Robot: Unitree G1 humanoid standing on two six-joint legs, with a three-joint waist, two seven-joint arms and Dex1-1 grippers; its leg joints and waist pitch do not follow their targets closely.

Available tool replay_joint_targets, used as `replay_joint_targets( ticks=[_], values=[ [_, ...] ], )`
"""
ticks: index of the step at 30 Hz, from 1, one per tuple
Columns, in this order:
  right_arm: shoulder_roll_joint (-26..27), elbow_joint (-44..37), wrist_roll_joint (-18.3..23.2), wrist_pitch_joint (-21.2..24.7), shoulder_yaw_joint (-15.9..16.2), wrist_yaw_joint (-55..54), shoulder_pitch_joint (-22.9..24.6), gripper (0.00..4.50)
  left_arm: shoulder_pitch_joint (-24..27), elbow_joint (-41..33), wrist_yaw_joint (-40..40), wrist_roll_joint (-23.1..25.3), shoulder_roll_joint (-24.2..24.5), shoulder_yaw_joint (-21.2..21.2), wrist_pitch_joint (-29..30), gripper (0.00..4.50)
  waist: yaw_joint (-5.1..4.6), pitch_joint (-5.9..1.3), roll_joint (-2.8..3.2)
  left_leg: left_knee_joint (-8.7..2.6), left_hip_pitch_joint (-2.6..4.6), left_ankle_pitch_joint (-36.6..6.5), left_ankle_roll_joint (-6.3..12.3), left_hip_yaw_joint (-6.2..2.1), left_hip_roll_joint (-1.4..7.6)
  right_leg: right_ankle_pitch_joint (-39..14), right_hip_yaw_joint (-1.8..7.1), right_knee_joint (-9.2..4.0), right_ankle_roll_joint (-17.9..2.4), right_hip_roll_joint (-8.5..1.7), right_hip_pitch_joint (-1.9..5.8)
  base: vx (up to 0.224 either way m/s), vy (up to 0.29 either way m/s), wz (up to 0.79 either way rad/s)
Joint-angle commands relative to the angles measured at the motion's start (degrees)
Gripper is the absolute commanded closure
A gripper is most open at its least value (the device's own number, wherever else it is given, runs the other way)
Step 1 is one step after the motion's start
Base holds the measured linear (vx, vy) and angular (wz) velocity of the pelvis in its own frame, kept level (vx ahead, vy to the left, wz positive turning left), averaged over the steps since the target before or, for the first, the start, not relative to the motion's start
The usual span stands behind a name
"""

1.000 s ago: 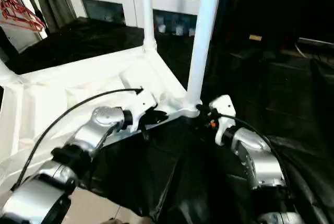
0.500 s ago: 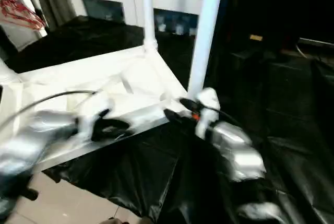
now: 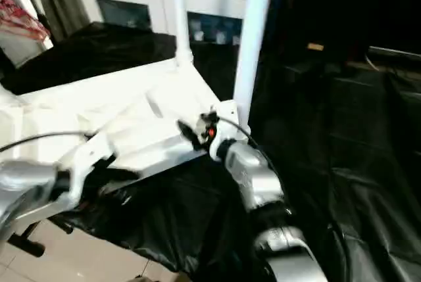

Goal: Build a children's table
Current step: Rotate leg to tighten

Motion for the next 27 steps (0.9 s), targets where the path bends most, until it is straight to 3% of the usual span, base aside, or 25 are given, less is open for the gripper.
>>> replay_joint_targets(
  ticks=[1, 4, 8, 11, 14, 16, 23, 27],
  values=[
    [0.20, 4.43, 0.40, -3.78, -3.16, -7.87, -3.05, 0.73, 0.83, -2.68, 0.72, -0.07, 1.12, 1.55, 2.03, 1.19, -0.17, -3.56, 0.88, -4.43, 1.08, -13.84, -2.36, -0.92, 1.90, -11.26, 2.56, -3.06, -12.45, -3.34, 2.11, 0.000, 0.000, 0.00],
    [-0.27, 9.50, -0.24, -7.50, -5.32, -15.31, -6.02, 0.73, 1.89, -3.86, 1.54, -0.02, 2.09, 1.23, 3.13, 0.94, 0.24, -3.51, 1.08, -4.34, 1.35, -15.57, -2.56, -0.75, 1.74, -11.93, 2.55, -3.18, -11.61, -3.18, 2.00, 0.000, 0.000, 0.00],
    [-0.73, 12.58, -0.27, -8.88, -6.92, -19.18, -7.71, 0.73, 2.54, -4.43, 2.23, -0.28, 2.43, 0.81, 3.49, 0.63, 0.52, -3.50, 0.99, -4.29, 1.39, -16.21, -3.03, -0.72, 1.68, -11.63, 2.54, -3.05, -11.00, -3.04, 1.93, 0.000, 0.000, 0.00],
    [-2.76, 18.83, 0.33, -12.42, -10.25, -25.45, -11.07, 0.73, 3.72, -5.86, 3.02, -0.89, 3.10, -0.30, 4.44, 0.41, 0.59, -3.50, 0.87, -4.21, 1.34, -17.16, -3.10, -0.72, 1.61, -12.04, 2.52, -3.01, -10.65, -3.03, 1.95, 0.000, 0.000, 0.00],
    [-4.03, 20.91, 0.66, -13.57, -11.20, -26.98, -12.34, 0.73, 3.95, -6.26, 3.13, -0.90, 3.24, -0.66, 4.76, 0.20, 0.75, -3.36, 0.87, -4.10, 1.75, -19.40, -3.39, -0.61, 1.60, -14.22, 2.57, -3.24, -10.23, -2.98, 1.51, 0.000, 0.000, 0.00],
    [-4.80, 21.99, 0.68, -14.19, -11.43, -27.73, -13.13, 0.73, 4.05, -6.44, 3.31, -0.71, 3.50, -1.08, 4.83, 0.05, 0.77, -3.41, 0.69, -4.13, 1.36, -18.88, -3.18, -0.73, 1.50, -14.51, 2.55, -3.11, -9.81, -2.99, 1.88, 0.000, 0.000, 0.00],
    [-7.96, 24.43, -0.06, -16.62, -12.45, -30.02, -15.68, 0.73, 3.95, -4.66, 7.48, 2.50, 3.27, -2.34, 1.68, 0.02, 0.69, -3.47, 0.21, -3.70, 0.89, -17.28, -2.22, -0.68, 1.31, -15.47, 2.55, -2.98, -9.23, -3.04, 1.99, 0.000, 0.000, 0.00],
    [-9.83, 25.54, -0.32, -18.15, -13.23, -31.08, -15.76, 0.73, 1.42, -1.01, 10.97, 5.14, 1.74, -2.37, -1.61, 0.02, 0.60, -3.43, 0.75, -3.63, 1.02, -18.39, -2.49, -0.72, 1.19, -16.21, 2.36, -3.22, -9.06, -2.78, 1.81, 0.000, 0.000, 0.00]
  ],
)
